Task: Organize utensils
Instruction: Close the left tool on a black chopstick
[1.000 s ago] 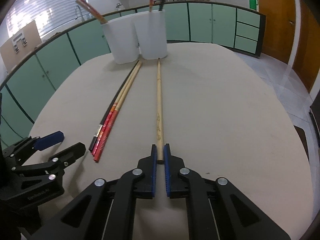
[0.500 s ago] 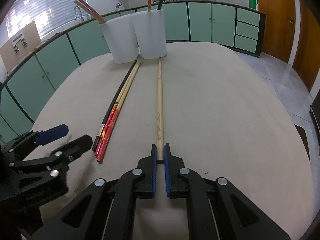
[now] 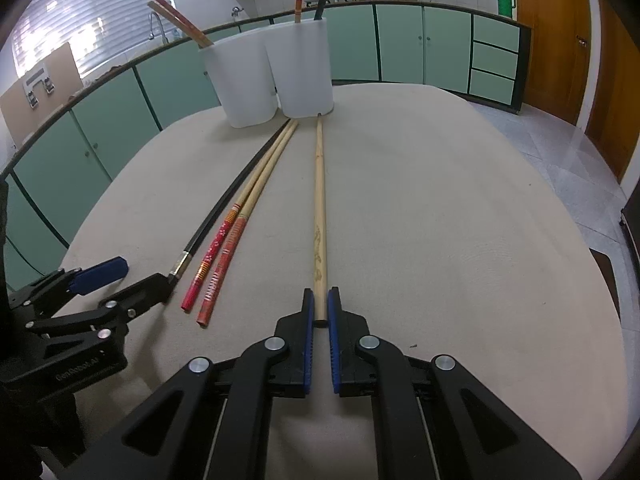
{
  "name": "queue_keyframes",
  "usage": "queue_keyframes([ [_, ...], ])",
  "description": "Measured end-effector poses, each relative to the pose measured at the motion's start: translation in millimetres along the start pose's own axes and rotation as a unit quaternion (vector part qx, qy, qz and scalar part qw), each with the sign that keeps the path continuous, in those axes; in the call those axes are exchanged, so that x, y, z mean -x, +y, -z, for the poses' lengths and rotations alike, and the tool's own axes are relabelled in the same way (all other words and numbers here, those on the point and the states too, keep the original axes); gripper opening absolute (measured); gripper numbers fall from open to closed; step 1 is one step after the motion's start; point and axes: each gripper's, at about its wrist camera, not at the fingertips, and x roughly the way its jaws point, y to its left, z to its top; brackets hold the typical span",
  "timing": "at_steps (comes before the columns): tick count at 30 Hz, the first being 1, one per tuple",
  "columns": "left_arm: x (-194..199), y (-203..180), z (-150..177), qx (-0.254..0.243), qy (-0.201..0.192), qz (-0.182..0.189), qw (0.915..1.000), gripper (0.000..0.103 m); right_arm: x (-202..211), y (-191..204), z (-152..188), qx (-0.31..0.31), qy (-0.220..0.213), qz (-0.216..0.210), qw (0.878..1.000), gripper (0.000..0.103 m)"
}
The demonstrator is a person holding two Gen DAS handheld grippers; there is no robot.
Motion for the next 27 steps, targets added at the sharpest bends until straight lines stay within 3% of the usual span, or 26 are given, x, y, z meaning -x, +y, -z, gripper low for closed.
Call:
queue_keyframes([
  [5, -3.2, -9.1, -0.9, -0.02, 0.005, -0.009, 0.9997, 0.065, -1.1, 0.8, -0.6, 0.002, 0.001, 0.001, 1.0, 0.008],
  [7, -3.3, -10.8, -1.3, -0.022, 0.003, -0.008, 0.9997, 0.06, -1.0, 0.6, -0.4, 0.002, 0.002, 0.001, 1.0, 0.008],
  [9, -2.2, -12.0, -0.7, -0.023, 0.001, -0.006, 0.9997, 0.048, -1.2, 1.5, -0.6, 0.003, 0.002, 0.003, 1.0, 0.008],
  [13, -0.6, -19.0, 1.2, -0.036, -0.001, 0.009, 0.9993, 0.012, -0.9, 5.2, -0.3, 0.012, 0.001, 0.013, 1.0, 0.008],
  [15, -0.9, -22.9, 2.1, -0.041, -0.001, 0.011, 0.9991, 0.006, -0.7, 4.9, -0.4, 0.012, 0.001, 0.011, 1.0, 0.007],
  [27, 19.6, -17.4, 4.0, -0.028, -0.024, 0.016, 0.9992, 0.006, 16.4, 1.0, -1.3, 0.022, -0.023, 0.012, 0.999, 0.007],
])
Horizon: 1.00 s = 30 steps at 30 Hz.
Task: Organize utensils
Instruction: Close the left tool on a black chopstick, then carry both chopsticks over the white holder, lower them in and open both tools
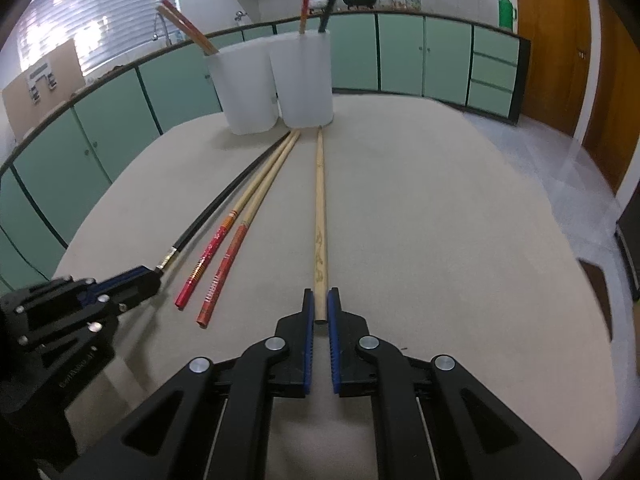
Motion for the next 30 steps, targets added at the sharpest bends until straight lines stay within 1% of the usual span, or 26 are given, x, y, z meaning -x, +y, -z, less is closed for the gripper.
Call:
queue_keyframes([
  [5, 27.5, 0.0, -6.8, -0.006, -0.032, -0.005, 0.9995, 0.006, 17.1, -5.4, -6.5, -0.007, -0.018, -0.005, 1.0, 0.007],
  [10, 54.2, 1.0, -20.7, -0.002, -0.067, -0.003, 0.9978, 0.006, 39.4, -13.4, -23.8, -0.017, -0.049, -0.012, 0.999, 0.007],
  [15, 84.5, 1.5, -42.1, -0.003, -0.112, -0.003, 0.9937, 0.006, 63.5, -14.7, -47.2, -0.015, -0.086, -0.017, 0.996, 0.007],
  [20, 106.8, 2.5, -65.7, -0.005, -0.15, 0.003, 0.9886, 0.006, 82.0, -16.0, -71.4, -0.012, -0.109, -0.03, 0.993, 0.007],
  [25, 120.3, 2.0, -89.2, -0.012, -0.176, 0.006, 0.9843, 0.006, 97.6, -16.9, -97.3, -0.006, -0.131, -0.046, 0.99, 0.007],
  [30, 122.1, -1.3, -106.4, -0.019, -0.185, 0.016, 0.9825, 0.006, 105.0, -12.1, -123.1, 0.009, -0.137, -0.057, 0.989, 0.007],
])
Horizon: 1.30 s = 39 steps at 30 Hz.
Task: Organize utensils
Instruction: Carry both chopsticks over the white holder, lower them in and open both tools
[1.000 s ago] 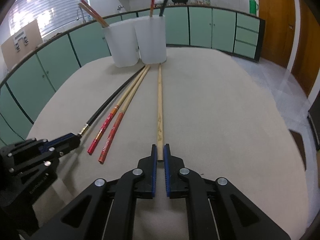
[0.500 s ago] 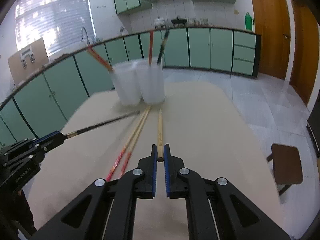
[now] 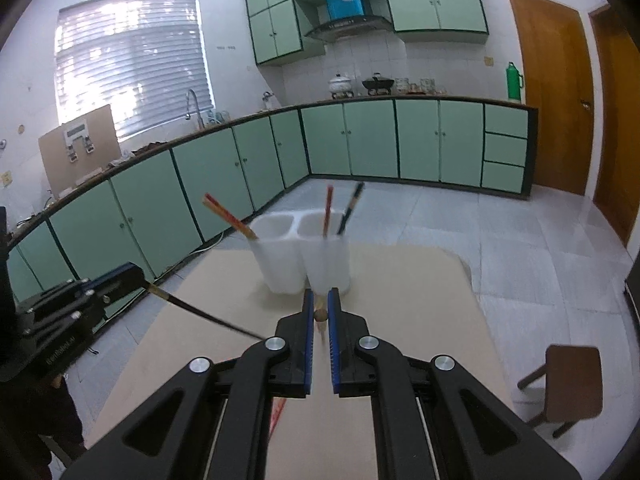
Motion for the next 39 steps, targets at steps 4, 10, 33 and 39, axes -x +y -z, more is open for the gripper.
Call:
queue_keyframes([
  [4, -7.7, -0.8, -10.8, -0.001, 0.0, 0.009, 1.0, 0.006, -9.4, 4.9, -15.0, 0.011, 0.013, -0.011, 1.0, 0.007],
  [10, -9.7, -0.1, -24.1, -0.001, -0.008, 0.018, 0.9998, 0.006, -11.5, 8.8, -40.9, 0.028, 0.005, -0.016, 0.999, 0.007],
  [33, -50.0, -1.2, -165.2, -0.019, -0.158, -0.015, 0.9871, 0.005, -52.3, 6.7, -203.1, 0.021, -0.144, -0.01, 0.989, 0.006],
  [39, -101.3, 6.2, -154.2, -0.007, -0.12, -0.02, 0.9926, 0.006, -107.8, -2.6, -182.6, 0.015, -0.102, 0.002, 0.995, 0.007],
])
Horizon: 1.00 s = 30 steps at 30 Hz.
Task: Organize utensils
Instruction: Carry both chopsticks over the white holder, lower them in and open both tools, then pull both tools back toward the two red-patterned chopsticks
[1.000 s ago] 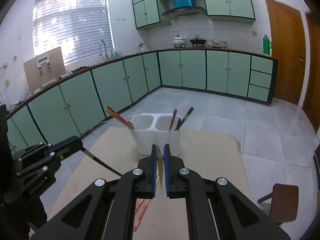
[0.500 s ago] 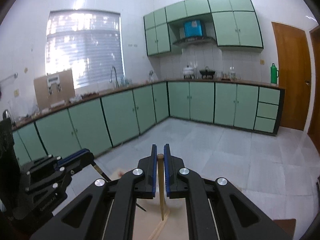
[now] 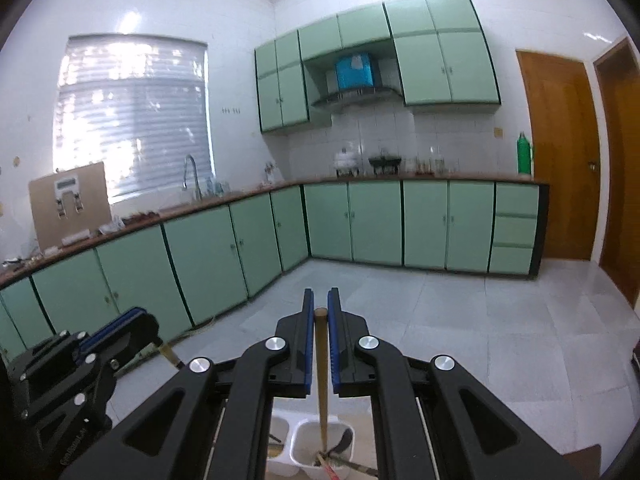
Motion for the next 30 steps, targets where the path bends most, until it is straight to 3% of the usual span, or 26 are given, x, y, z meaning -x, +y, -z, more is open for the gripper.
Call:
queue_keyframes([
  [2, -14.2, 2.7, 8.0, 0.002, 0.026, 0.001, 0.9996, 0.006, -8.6, -2.0, 9.9, -0.002, 0.02, 0.0, 1.0, 0.008],
  [5, -15.7, 10.6, 15.0, 0.008, 0.036, 0.0, 0.9993, 0.009, -5.5, -4.4, 16.9, 0.003, 0.027, 0.003, 1.0, 0.024],
  [11, 14.9, 17.1, 11.9, 0.0, 0.017, -0.003, 0.9999, 0.025, 20.4, -14.4, 22.5, 0.006, 0.018, 0.015, 1.0, 0.036],
  [17, 55.7, 22.6, 22.4, 0.014, 0.007, -0.004, 0.9999, 0.047, 67.9, -24.6, 43.8, -0.009, -0.004, 0.016, 1.0, 0.055],
  [22, 88.3, 30.6, 62.2, 0.043, 0.031, -0.011, 0.9986, 0.062, 101.1, -23.9, 82.4, -0.022, -0.003, 0.008, 1.0, 0.066],
  [30, 109.6, 37.6, 153.1, 0.057, 0.122, -0.024, 0.9906, 0.069, 124.6, -16.2, 172.2, -0.041, 0.046, 0.03, 0.998, 0.079],
])
